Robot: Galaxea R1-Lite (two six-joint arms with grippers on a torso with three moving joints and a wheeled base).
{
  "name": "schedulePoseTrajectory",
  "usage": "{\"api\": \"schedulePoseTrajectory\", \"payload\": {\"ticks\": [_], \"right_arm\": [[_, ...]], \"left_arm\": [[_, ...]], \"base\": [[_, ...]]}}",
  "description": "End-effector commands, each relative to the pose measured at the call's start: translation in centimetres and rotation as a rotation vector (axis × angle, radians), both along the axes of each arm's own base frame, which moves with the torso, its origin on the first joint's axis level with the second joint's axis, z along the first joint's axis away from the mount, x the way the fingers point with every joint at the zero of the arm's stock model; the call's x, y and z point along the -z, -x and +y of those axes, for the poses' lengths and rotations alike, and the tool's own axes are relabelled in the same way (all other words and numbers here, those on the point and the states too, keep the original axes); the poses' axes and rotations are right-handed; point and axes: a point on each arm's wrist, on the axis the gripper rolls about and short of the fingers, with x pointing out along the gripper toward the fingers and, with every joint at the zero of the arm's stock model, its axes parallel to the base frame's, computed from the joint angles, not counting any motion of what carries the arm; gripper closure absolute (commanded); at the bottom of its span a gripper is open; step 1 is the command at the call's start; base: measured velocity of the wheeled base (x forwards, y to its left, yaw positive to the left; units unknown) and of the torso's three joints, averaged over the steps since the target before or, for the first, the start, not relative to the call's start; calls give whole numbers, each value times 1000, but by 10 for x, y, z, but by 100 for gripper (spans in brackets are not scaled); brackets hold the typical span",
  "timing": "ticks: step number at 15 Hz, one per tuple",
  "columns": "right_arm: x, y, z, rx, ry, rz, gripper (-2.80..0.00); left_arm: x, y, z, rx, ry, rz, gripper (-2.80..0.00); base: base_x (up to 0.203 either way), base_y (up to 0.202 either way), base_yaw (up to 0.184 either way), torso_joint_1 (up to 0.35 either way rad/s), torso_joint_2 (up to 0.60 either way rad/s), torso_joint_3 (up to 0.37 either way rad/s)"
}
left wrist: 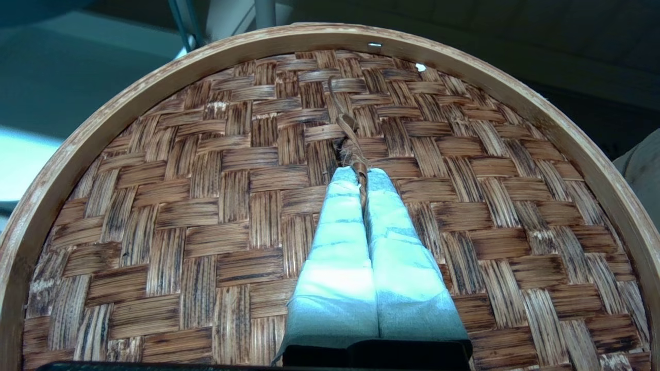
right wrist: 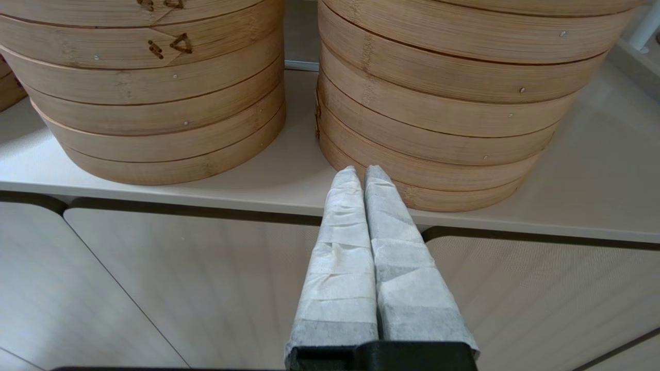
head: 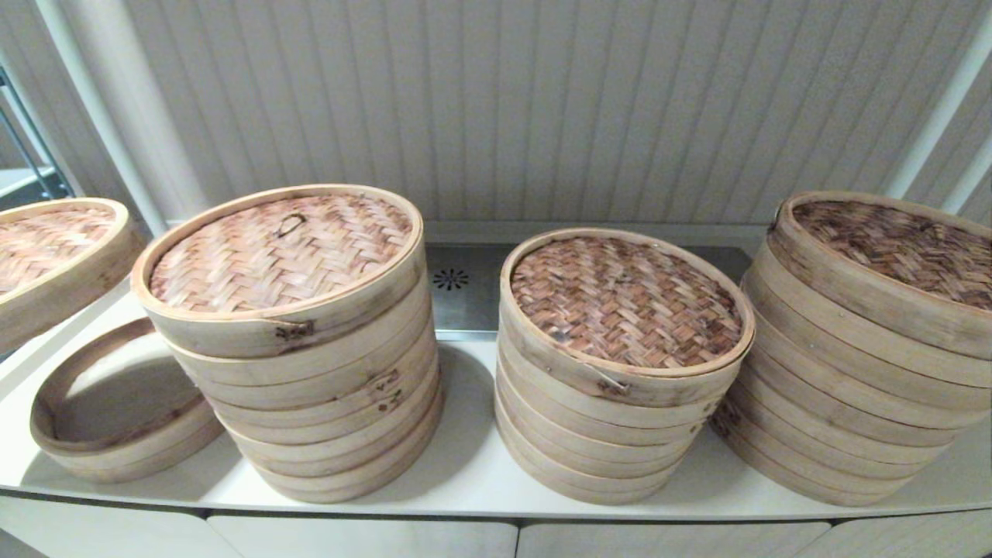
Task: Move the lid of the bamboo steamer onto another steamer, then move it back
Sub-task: Put the steamer
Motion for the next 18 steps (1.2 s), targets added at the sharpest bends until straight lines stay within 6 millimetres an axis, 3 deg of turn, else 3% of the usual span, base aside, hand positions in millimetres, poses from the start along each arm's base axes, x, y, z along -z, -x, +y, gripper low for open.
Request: {"api": "schedulePoseTrajectory", "payload": {"ticks": [1,18], "right_arm": [[0,0,0,0,0,-4,0],[0,0,0,-1,0,-4,0]], "left_arm": [[11,-3,2,4,21,26,0],[40,-13,9,21,67,76,0]], "base": [[0,0,0,0,0,0],[0,0,0,0,0,0]]}}
